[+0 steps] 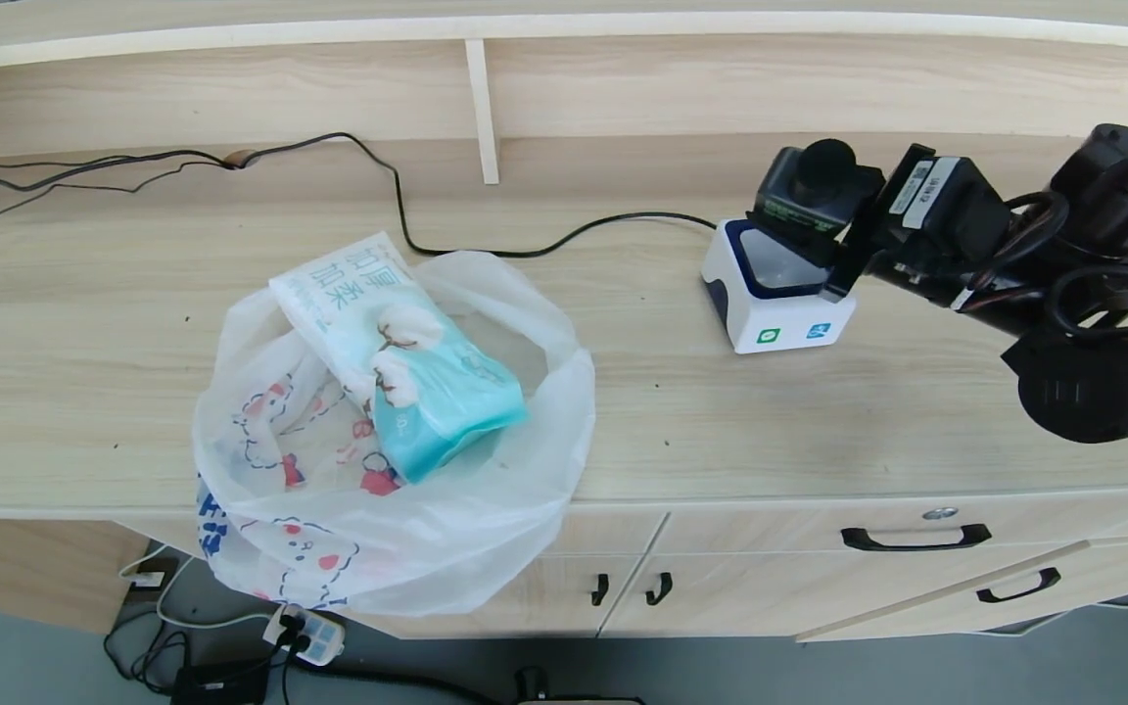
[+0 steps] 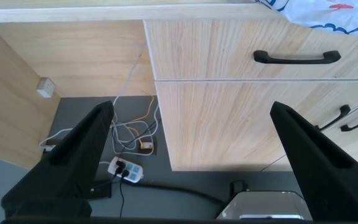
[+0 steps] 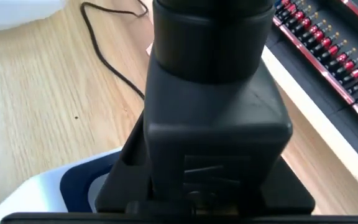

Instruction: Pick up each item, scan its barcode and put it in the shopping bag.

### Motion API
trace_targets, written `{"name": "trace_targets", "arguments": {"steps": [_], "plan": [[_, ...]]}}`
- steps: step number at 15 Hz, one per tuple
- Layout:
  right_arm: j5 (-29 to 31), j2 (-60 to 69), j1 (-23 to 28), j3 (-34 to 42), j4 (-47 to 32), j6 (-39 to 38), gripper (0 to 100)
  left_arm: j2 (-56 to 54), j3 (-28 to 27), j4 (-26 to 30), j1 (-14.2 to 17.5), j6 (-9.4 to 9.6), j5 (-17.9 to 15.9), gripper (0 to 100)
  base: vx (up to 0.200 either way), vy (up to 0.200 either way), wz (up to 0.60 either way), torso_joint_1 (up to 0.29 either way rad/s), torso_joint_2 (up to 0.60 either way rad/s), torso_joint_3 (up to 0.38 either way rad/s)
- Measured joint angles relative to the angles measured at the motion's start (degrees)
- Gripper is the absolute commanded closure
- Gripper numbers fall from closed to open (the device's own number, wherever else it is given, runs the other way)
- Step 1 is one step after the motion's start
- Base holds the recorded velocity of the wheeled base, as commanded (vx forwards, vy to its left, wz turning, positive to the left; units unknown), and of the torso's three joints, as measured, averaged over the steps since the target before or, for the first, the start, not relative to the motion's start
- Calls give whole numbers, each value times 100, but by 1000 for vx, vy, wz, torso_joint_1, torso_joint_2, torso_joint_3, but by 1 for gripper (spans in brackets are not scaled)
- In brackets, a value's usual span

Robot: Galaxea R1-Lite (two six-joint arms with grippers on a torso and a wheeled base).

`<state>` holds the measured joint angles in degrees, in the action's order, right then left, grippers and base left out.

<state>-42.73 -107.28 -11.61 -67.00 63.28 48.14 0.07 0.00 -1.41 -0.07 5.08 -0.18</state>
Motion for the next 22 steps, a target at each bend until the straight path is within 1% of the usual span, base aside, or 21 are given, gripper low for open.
{"name": "trace_targets", "arguments": {"steps": [2,3,4,5,6,7,8,10,11,12,14,18,22], "plan": [[118,205,-149,223,143,-542,100,0,0,2,-2,0,0,0,0,0,0,0,0,0],[321,417,-243,490,240,-955,100,0,0,5,-4,-35,0,0,0,0,0,0,0,0],[650,681,-328,906,284,-1412,100,0,0,5,-4,-117,2,0,0,0,0,0,0,0],[1106,965,-407,1318,319,-1851,100,0,0,5,-4,-189,0,0,0,0,0,0,0,0],[1720,1265,-514,1788,330,-2316,100,0,0,5,0,-213,0,0,0,0,0,0,0,0],[2538,1643,-697,2317,334,-2836,100,0,0,5,0,-218,0,0,0,0,0,0,0,0],[3224,1971,-989,2750,336,-3287,100,0,0,9,0,-219,0,0,0,0,0,0,0,0],[4390,2588,-1805,3390,321,-4130,100,0,0,9,-4,-219,0,0,0,0,600,0,0,2],[4640,2828,-2130,3580,286,-4391,100,0,0,11,-6,-219,2,0,0,0,600,-7,2,2],[4757,3029,-2361,3666,254,-4552,100,0,0,9,-2,-219,0,0,0,0,600,-22,-7,7],[4790,3270,-2558,3716,213,-4596,100,0,0,13,-9,-218,2,0,0,0,600,2,2,2],[4715,3335,-2595,3572,240,-4846,100,0,0,11,0,-218,0,0,0,0,600,1,-1,5],[4628,3160,-2599,3399,244,-4841,100,0,0,2,-2,-211,0,0,0,0,600,5,4,0]]}}
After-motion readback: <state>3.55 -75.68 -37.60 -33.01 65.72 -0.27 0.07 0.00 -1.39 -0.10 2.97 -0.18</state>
